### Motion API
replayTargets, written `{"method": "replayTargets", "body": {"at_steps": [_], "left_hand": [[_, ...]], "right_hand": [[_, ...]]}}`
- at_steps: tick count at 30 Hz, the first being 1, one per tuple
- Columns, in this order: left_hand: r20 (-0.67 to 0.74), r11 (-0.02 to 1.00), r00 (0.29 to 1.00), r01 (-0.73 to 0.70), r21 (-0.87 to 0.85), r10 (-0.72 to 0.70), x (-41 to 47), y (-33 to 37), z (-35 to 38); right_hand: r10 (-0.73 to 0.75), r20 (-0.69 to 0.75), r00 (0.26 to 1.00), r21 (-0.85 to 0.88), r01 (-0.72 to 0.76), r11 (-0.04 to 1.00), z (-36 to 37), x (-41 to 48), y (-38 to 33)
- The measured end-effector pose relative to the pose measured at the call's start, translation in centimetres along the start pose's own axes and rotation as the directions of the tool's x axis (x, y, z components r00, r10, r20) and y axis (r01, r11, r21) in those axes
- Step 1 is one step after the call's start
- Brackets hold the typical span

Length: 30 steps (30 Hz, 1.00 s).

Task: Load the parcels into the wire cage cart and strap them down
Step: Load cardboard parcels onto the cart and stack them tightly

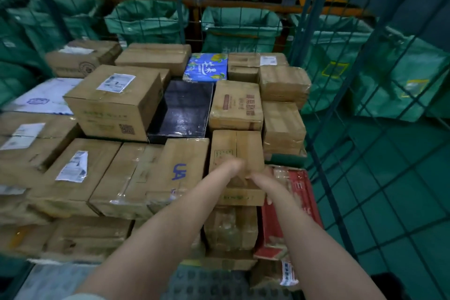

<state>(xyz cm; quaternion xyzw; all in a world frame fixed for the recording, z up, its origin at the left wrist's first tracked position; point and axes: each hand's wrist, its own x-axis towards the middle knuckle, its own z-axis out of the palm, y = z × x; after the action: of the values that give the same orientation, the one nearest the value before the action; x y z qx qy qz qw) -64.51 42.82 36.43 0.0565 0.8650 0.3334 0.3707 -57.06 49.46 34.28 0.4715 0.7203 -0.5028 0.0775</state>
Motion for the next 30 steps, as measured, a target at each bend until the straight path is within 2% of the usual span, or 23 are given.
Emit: {"method": "replayTargets", "body": {"at_steps": [3, 6, 10, 13, 15, 17, 22, 30], "left_hand": [[-0.040, 0.996, 0.997, -0.063, -0.060, 0.061, -0.4, 0.4, -0.3], [-0.122, 0.987, 0.989, -0.103, -0.127, 0.088, -0.3, 0.6, -1.3], [-0.197, 0.955, 0.979, -0.113, -0.273, 0.060, -0.6, -0.3, -3.0], [-0.293, 0.933, 0.956, -0.124, -0.337, 0.022, -1.3, -2.0, -5.0], [-0.352, 0.917, 0.935, -0.107, -0.384, -0.038, -1.9, -3.7, -6.9], [-0.396, 0.895, 0.915, -0.106, -0.434, -0.083, -2.4, -5.5, -8.8], [-0.480, 0.831, 0.849, -0.092, -0.549, -0.223, -4.0, -11.8, -13.7], [-0.546, 0.737, 0.749, -0.116, -0.666, -0.375, -8.1, -21.8, -20.4]], "right_hand": [[-0.007, -0.112, 0.994, -0.055, 0.000, 0.998, -0.5, 0.3, -0.5], [-0.116, -0.226, 0.967, -0.096, 0.096, 0.991, -1.1, 0.0, -2.0], [-0.289, -0.281, 0.915, -0.093, 0.274, 0.957, -0.2, -0.4, -4.1], [-0.345, -0.282, 0.895, -0.029, 0.351, 0.936, 1.7, -1.0, -5.9], [-0.382, -0.231, 0.895, 0.041, 0.402, 0.915, 3.8, -1.8, -7.2], [-0.418, -0.169, 0.893, 0.039, 0.430, 0.902, 6.2, -2.8, -8.3], [-0.504, 0.062, 0.862, -0.057, 0.507, 0.860, 12.6, -5.5, -10.4], [-0.493, 0.358, 0.793, -0.075, 0.551, 0.831, 24.3, -9.8, -12.6]]}}
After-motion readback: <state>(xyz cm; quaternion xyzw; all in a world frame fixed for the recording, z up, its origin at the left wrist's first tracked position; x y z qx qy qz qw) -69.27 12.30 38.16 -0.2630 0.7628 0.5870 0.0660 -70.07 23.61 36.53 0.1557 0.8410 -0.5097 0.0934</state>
